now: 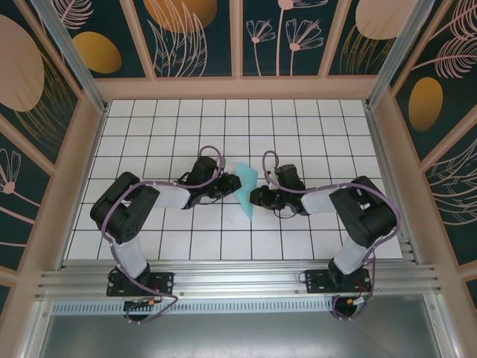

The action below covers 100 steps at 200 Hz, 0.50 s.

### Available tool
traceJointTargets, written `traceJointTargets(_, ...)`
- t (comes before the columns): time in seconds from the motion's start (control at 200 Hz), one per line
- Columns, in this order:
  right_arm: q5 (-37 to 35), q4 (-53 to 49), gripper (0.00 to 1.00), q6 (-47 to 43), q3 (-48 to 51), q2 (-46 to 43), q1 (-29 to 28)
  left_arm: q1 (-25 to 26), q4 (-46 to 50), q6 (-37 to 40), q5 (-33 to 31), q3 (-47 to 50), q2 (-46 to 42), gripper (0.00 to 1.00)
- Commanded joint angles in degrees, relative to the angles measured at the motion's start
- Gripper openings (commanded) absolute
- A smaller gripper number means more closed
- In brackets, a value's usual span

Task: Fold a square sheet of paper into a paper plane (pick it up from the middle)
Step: Fold the wing for the fifth time at the center of the table.

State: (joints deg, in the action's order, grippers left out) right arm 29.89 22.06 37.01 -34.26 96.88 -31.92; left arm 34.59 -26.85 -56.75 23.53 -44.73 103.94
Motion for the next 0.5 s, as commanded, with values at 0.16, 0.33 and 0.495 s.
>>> traceJointTargets(0.16,-7.57,-2.90,0.35,-1.51,-0.02,-6.57,-0.90,-0.40,-1.31,-4.11,-3.32,2.57,-2.30,0.09)
traceJointTargets(0.33,-18.42,-5.81,0.42,-6.52,1.03,-14.65,-6.46,-0.19,-1.49,-6.71,-4.37,4.47,-4.22,0.08)
traceJointTargets(0.495,-35.31,-4.98,0.42,-12.87,3.10,-17.03,-15.68,-0.12,-1.32,-7.44,-4.50,4.84,-5.37,0.09)
